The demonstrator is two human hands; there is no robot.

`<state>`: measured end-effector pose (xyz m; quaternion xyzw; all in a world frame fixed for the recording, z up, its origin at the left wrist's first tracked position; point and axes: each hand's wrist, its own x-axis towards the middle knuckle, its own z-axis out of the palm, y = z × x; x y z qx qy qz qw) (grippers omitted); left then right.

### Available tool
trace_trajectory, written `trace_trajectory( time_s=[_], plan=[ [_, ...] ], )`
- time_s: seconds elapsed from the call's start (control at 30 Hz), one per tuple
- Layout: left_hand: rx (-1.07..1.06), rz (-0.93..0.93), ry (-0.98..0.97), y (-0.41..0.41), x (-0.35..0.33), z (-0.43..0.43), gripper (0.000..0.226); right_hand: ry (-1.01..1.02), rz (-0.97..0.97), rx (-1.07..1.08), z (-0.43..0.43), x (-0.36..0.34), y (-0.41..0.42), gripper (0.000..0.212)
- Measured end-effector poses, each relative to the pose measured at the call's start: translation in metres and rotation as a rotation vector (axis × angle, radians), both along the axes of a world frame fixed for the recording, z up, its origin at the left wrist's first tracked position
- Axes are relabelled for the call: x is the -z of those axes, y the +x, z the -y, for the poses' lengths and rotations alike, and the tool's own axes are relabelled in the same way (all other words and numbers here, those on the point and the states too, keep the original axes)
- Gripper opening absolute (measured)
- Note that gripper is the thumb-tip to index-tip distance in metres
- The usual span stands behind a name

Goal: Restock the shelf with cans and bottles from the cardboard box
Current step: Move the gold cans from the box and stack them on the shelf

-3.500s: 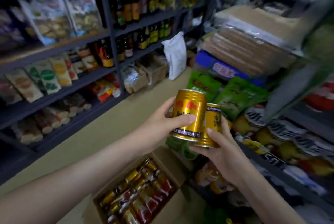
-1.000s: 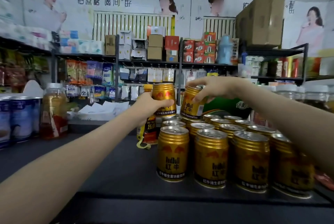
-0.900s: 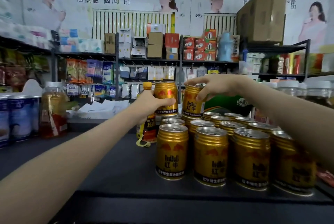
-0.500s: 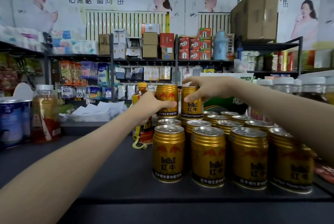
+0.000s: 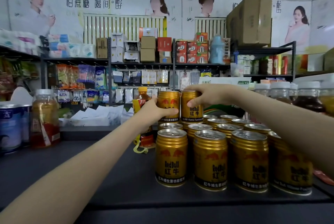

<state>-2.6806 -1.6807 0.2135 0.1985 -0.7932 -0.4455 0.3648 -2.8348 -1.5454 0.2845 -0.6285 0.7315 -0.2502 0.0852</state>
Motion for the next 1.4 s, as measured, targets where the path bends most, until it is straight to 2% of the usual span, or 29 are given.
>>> trace_trajectory(
  time_s=[0.07, 0.17, 0.27, 0.37, 0.43, 0.5, 0.6, 0.77, 0.9, 1.03, 1.17, 1.23, 1.33, 1.4],
  plan=[
    [-0.030, -0.007, -0.012, -0.002, 0.000, -0.003, 0.082, -0.009, -0.038, -0.004, -0.002, 0.002, 0.002, 0.062],
    [-0.090, 0.017, -0.043, -0.006, -0.002, -0.006, 0.078, -0.068, -0.223, 0.026, -0.004, 0.005, 0.003, 0.068],
    [-0.132, 0.045, -0.079, -0.008, -0.004, -0.008, 0.096, -0.162, -0.455, 0.045, -0.007, 0.009, 0.002, 0.083],
    [-0.189, -0.001, -0.318, -0.002, -0.004, -0.016, 0.116, -0.176, -0.501, -0.019, -0.011, 0.014, 0.001, 0.089],
    [-0.236, 0.010, -0.593, 0.002, -0.004, -0.019, 0.108, -0.183, -0.462, -0.052, -0.013, 0.018, 0.000, 0.090],
    [-0.267, 0.124, -0.798, 0.006, -0.005, -0.017, 0.094, -0.185, -0.474, -0.072, -0.013, 0.020, -0.001, 0.087],
    [-0.259, 0.248, -0.880, 0.010, -0.007, -0.015, 0.094, -0.157, -0.592, -0.076, -0.013, 0.020, -0.002, 0.086],
    [-0.301, 0.327, -0.895, 0.017, -0.009, -0.022, 0.098, -0.135, -0.681, -0.040, -0.011, 0.020, 0.003, 0.087],
    [-0.375, 0.195, -0.940, 0.029, -0.004, -0.043, 0.068, -0.334, -0.623, -0.070, -0.027, 0.019, 0.020, 0.065],
    [-0.499, 0.086, -0.911, 0.065, -0.006, -0.066, 0.052, -0.473, -0.597, -0.100, -0.050, 0.015, 0.063, 0.048],
    [-0.609, 0.067, -1.067, 0.136, 0.008, -0.101, 0.038, -0.705, -0.464, -0.200, -0.080, 0.027, 0.135, 0.039],
    [-0.622, 0.003, -1.099, 0.180, 0.031, -0.125, 0.038, -0.794, -0.402, -0.298, -0.094, 0.051, 0.179, 0.037],
    [-0.679, 0.005, -1.093, 0.255, 0.087, -0.156, 0.037, -0.759, -0.265, -0.414, -0.097, 0.112, 0.254, 0.036],
    [-0.743, 0.087, -0.991, 0.310, 0.130, -0.180, 0.041, -0.709, -0.169, -0.477, -0.089, 0.160, 0.310, 0.035]
  ],
)
